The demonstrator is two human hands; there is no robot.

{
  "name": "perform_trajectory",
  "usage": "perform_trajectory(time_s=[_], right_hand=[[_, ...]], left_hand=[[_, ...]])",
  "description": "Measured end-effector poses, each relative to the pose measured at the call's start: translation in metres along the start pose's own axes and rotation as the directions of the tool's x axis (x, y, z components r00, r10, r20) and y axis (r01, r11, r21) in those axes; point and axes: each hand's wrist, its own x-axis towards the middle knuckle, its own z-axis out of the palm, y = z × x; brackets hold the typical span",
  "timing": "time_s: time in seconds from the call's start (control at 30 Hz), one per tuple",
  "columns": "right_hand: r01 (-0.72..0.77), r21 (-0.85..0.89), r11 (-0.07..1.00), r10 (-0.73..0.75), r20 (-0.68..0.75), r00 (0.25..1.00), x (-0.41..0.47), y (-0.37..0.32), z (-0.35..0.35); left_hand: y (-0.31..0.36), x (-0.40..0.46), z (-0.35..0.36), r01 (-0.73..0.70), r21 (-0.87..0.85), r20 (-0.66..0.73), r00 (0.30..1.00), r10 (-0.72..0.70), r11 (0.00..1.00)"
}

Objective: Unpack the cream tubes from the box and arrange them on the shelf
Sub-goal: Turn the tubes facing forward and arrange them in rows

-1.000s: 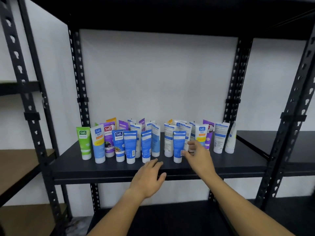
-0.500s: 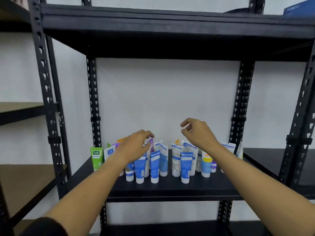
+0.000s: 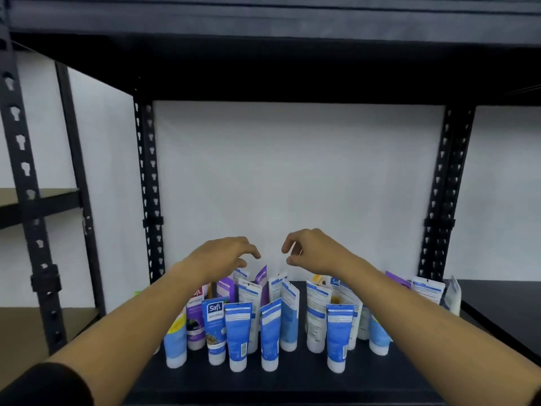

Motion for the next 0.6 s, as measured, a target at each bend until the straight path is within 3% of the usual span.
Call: perform_trajectory(time_s=[0.27,0.4,0.6], right_hand=[[0.018,-0.015,1.000,-0.017,0.086,0.996,0.032,0.026,0.032],[0.043,-0.009,0.999,-0.042,0.109,0.993,0.044,0.031,0.037],[0.074,0.007,0.997,-0.074,0.174,0.982,0.051,0.030,0.040]], left_hand=[[-0.003,0.042,0.024,-0.136,0.080,0.091,0.988,0.128,0.987],[-0.003,0.056,0.033,-0.222,0.207,0.103,0.973,0.205,0.953],[0.000,0.065,0.035,-0.237,0.198,0.113,0.969,0.218,0.951]])
